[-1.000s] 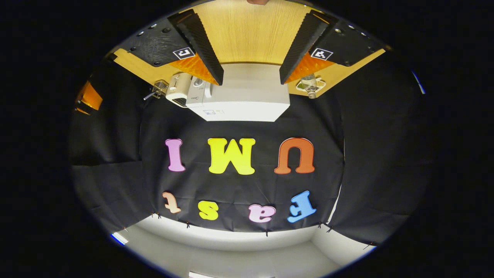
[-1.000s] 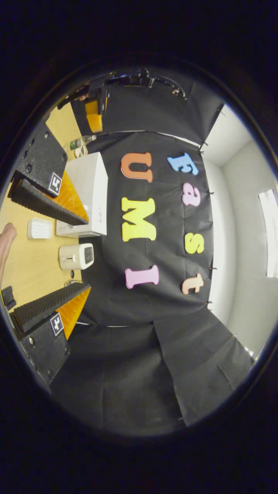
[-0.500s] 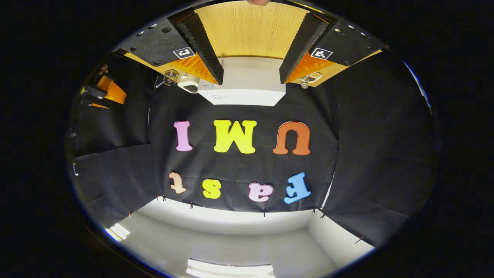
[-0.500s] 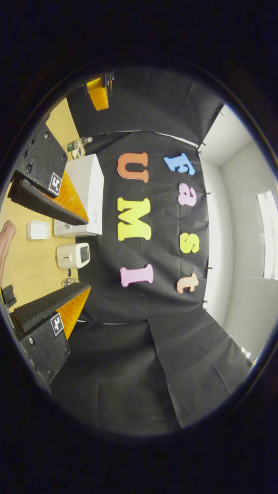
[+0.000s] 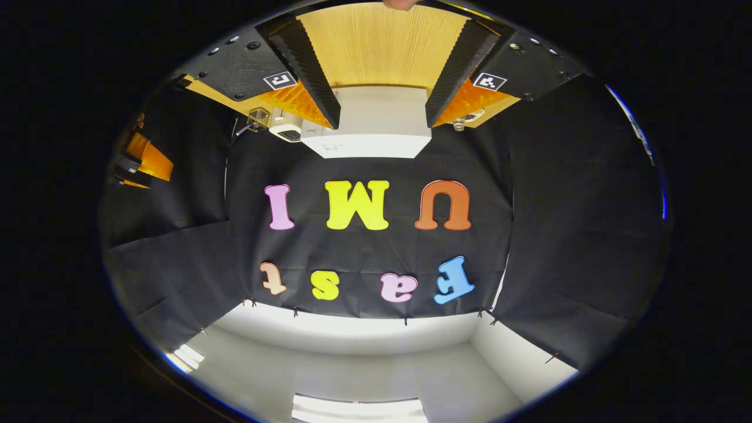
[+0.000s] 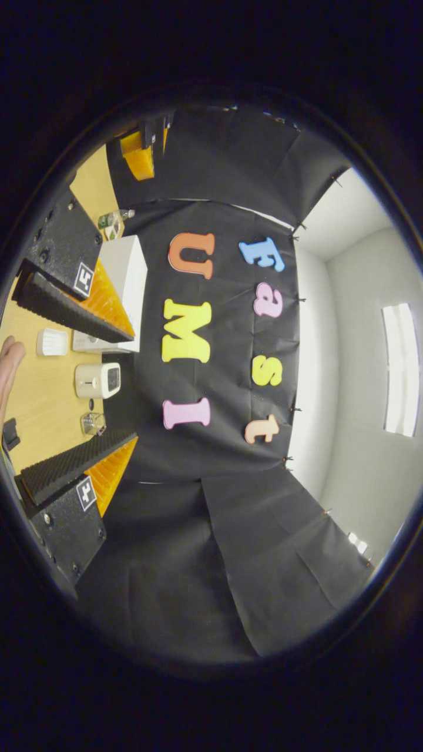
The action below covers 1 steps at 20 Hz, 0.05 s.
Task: Open the microwave oven with the left hand, put the food in, and close the microwave oven.
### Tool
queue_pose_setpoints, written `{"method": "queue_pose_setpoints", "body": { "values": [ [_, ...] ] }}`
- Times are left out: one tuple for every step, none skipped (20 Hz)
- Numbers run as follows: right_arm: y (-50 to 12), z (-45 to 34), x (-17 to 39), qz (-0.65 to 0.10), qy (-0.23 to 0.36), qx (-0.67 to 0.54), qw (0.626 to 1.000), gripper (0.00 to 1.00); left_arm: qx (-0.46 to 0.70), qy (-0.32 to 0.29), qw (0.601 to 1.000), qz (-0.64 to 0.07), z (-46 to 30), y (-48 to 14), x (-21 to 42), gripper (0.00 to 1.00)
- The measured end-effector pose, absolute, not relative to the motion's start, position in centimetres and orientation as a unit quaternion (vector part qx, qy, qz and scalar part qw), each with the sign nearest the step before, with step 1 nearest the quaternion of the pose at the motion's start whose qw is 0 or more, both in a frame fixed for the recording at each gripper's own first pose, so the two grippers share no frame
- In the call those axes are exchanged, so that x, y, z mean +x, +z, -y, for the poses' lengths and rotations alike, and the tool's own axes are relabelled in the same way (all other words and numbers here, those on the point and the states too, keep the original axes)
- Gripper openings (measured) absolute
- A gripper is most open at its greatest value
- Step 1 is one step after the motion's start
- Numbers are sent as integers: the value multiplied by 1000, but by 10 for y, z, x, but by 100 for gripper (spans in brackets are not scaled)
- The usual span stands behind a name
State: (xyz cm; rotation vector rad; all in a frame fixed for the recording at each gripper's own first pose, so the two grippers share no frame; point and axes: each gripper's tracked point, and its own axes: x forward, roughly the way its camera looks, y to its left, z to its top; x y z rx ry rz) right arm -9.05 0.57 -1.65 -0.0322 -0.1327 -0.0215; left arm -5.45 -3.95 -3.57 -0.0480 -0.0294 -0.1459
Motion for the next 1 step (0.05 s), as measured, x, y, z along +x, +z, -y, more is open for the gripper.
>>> {"method": "queue_pose_setpoints", "body": {
  "values": [
    [-12,-4,-92,70,-12,-14,997,84,-24,-73,997,18,39,-30,-55,93]
  ]
}}
